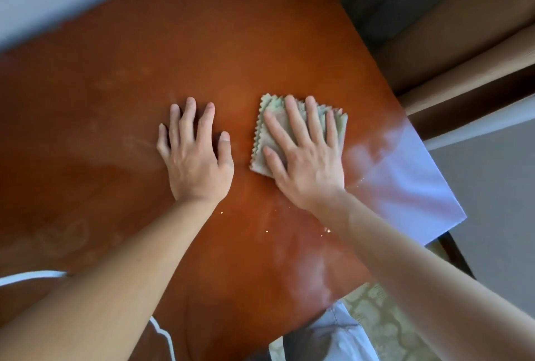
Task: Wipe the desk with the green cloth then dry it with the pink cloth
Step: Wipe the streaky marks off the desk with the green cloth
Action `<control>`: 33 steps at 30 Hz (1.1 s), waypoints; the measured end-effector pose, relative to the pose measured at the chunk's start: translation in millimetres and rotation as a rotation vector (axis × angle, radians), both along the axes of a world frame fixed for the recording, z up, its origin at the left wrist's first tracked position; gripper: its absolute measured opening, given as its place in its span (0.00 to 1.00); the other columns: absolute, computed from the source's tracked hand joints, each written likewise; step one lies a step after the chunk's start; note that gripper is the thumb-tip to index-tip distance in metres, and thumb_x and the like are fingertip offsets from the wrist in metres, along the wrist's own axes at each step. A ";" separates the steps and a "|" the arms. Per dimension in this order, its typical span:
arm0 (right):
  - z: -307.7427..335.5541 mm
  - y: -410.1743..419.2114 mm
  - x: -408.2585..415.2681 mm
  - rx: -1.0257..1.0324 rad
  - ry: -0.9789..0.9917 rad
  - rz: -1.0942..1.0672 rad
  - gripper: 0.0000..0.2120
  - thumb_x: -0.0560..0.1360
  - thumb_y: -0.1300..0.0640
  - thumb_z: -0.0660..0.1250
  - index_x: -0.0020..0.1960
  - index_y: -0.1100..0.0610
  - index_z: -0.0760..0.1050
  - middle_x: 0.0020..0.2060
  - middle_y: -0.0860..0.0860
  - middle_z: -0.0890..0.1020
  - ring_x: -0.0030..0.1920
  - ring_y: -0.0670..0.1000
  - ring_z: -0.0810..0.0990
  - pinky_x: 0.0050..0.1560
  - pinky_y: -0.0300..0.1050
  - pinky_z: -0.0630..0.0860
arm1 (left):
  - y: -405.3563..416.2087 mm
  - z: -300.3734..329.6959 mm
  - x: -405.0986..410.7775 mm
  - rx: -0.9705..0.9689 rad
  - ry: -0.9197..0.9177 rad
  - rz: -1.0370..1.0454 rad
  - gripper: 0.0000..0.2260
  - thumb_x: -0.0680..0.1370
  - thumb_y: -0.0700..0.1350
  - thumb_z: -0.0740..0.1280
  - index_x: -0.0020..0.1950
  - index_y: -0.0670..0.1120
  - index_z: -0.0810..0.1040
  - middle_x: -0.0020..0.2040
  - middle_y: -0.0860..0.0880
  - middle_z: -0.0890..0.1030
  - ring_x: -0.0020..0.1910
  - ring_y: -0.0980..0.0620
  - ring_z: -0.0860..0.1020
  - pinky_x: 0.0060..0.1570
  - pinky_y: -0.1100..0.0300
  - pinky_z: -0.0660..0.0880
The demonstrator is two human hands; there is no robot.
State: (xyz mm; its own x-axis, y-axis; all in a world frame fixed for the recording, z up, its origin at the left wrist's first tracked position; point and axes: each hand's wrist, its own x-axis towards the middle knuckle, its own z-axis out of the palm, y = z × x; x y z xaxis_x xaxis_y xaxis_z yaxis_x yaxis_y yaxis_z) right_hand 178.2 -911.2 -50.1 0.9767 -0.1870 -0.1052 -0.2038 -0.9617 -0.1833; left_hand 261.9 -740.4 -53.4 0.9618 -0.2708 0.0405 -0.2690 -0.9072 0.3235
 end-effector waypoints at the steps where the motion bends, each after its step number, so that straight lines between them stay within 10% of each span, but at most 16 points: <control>1: 0.3 15.5 -9.8 0.007 0.011 0.044 0.28 0.84 0.39 0.48 0.82 0.45 0.58 0.82 0.54 0.59 0.82 0.62 0.52 0.80 0.64 0.43 | 1.0 1.7 0.7 -0.034 0.018 0.004 0.22 0.83 0.50 0.61 0.77 0.48 0.71 0.80 0.45 0.65 0.81 0.43 0.57 0.78 0.43 0.50; 13: 3.1 73.6 55.2 -0.039 0.099 0.016 0.28 0.84 0.37 0.39 0.83 0.39 0.47 0.84 0.51 0.48 0.83 0.58 0.41 0.80 0.61 0.36 | 99.8 5.8 -67.8 0.042 0.014 -0.098 0.18 0.86 0.46 0.58 0.75 0.44 0.72 0.78 0.43 0.68 0.79 0.44 0.63 0.75 0.41 0.59; 21: 2.8 112.6 -73.3 0.002 0.132 0.355 0.26 0.85 0.38 0.42 0.83 0.39 0.51 0.83 0.51 0.53 0.83 0.59 0.46 0.81 0.62 0.42 | 117.5 0.2 -103.7 0.000 -0.003 -0.112 0.19 0.84 0.42 0.55 0.74 0.42 0.72 0.78 0.43 0.69 0.80 0.44 0.62 0.78 0.42 0.58; 33: -0.1 103.0 -62.9 -0.011 0.024 0.058 0.27 0.84 0.39 0.46 0.82 0.41 0.55 0.83 0.52 0.55 0.83 0.61 0.48 0.80 0.66 0.44 | 100.1 3.4 -109.6 -0.044 -0.015 -0.044 0.16 0.83 0.41 0.59 0.71 0.44 0.76 0.75 0.45 0.73 0.77 0.45 0.67 0.74 0.42 0.61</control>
State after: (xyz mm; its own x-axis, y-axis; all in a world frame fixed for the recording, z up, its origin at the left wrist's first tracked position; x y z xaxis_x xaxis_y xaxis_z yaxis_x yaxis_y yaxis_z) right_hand 115.3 -808.2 -50.2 0.9832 -0.1314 -0.1270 -0.1520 -0.9739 -0.1685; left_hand 152.3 -640.3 -50.0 0.9483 -0.3101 0.0676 -0.3132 -0.8794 0.3585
